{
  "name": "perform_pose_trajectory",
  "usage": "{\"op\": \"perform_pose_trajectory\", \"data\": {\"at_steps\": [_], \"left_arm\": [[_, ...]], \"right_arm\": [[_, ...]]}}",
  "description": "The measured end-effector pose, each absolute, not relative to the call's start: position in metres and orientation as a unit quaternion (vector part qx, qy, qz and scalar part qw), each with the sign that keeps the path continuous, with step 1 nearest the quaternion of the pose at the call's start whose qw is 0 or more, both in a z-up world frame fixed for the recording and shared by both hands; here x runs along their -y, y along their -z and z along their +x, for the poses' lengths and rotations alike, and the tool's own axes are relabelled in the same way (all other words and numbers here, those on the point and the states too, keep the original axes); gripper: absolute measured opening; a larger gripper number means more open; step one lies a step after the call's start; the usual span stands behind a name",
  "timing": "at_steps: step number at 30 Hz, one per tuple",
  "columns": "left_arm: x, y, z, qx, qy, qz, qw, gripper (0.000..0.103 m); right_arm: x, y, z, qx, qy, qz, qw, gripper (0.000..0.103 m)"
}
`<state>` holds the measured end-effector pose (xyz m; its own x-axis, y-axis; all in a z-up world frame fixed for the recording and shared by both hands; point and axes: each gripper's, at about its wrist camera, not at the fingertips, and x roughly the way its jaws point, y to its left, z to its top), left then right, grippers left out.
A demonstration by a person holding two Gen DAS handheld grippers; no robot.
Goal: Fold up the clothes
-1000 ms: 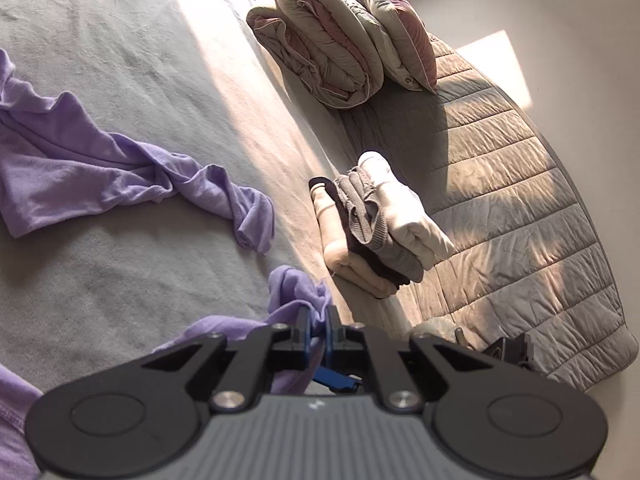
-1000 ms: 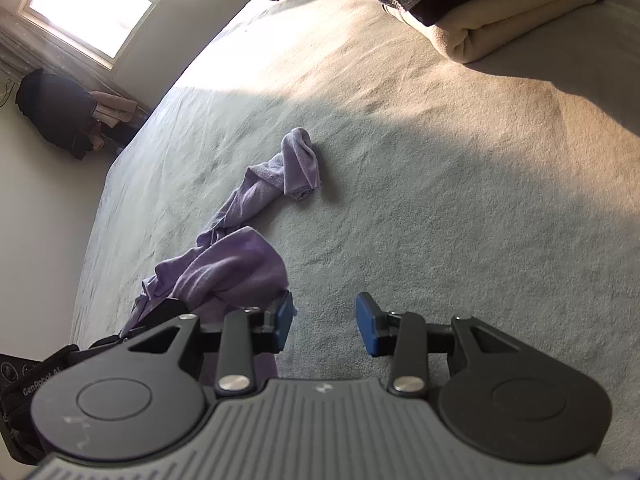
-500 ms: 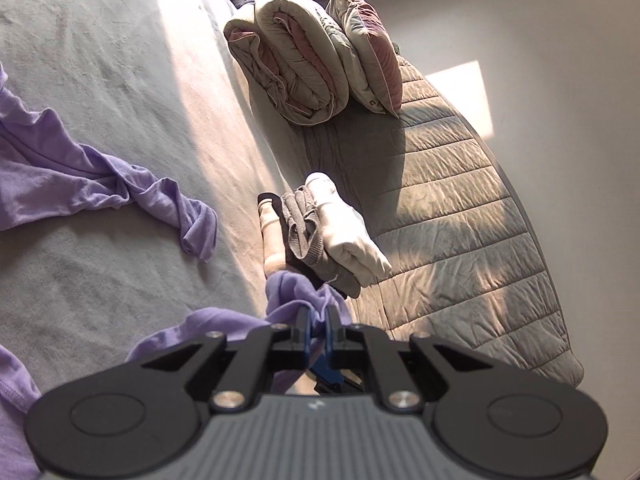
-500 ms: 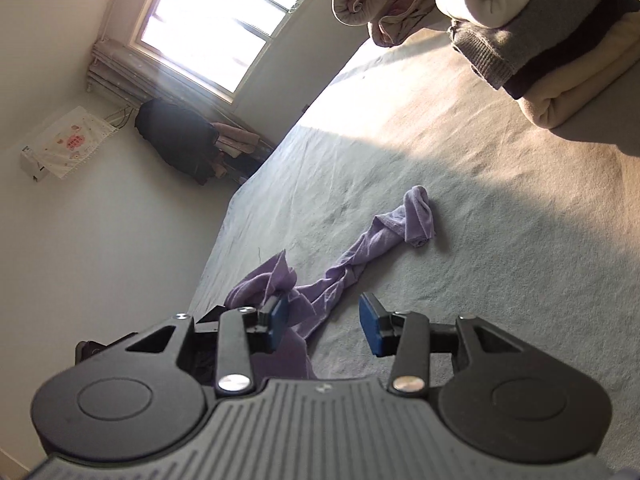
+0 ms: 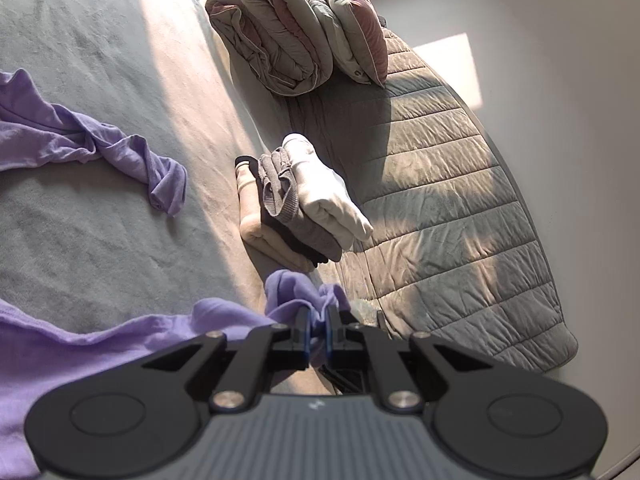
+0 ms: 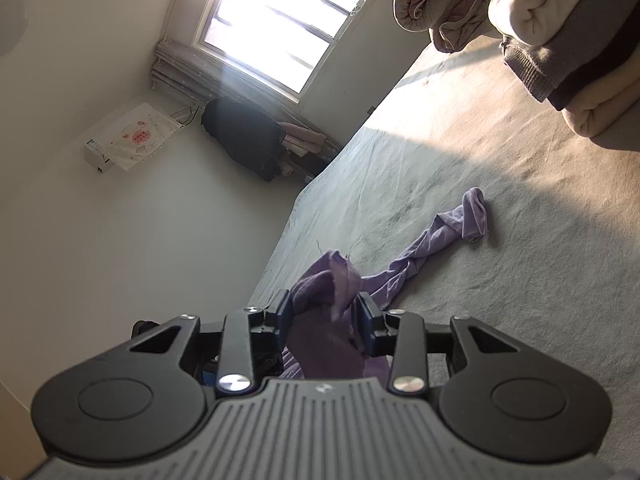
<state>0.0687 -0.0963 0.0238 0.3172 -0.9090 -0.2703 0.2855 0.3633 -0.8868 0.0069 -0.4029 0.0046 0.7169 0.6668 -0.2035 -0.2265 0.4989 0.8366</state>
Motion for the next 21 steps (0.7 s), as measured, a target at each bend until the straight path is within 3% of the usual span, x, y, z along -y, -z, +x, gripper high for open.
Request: {"op": "perform_pose_trajectory", "data": {"at_steps": [1,12,18,21], "left_arm": [[0.1,-0.022,0.066,-0.412,0.415,-0.375,0.719,0.006],[0.14,-0.004,0.034,-0.43,0.408,-0.297,0.749,0.007],[0.148,-0.002,0.011,-0.431,0.412,-0.253,0.762,0.013],[0.152,-0.001,-0.005,-0.425,0.413,-0.221,0.775,0.024]], "right_arm": [[0.405,-0.003,0.004,-0.268,-0.261,0.421,0.826,0.01],[0.446,0.007,-0.036,-0.307,-0.171,0.443,0.825,0.007],[0.473,0.025,-0.057,-0.332,-0.118,0.452,0.819,0.007],[0.489,0.035,-0.065,-0.345,-0.092,0.459,0.814,0.007]]}}
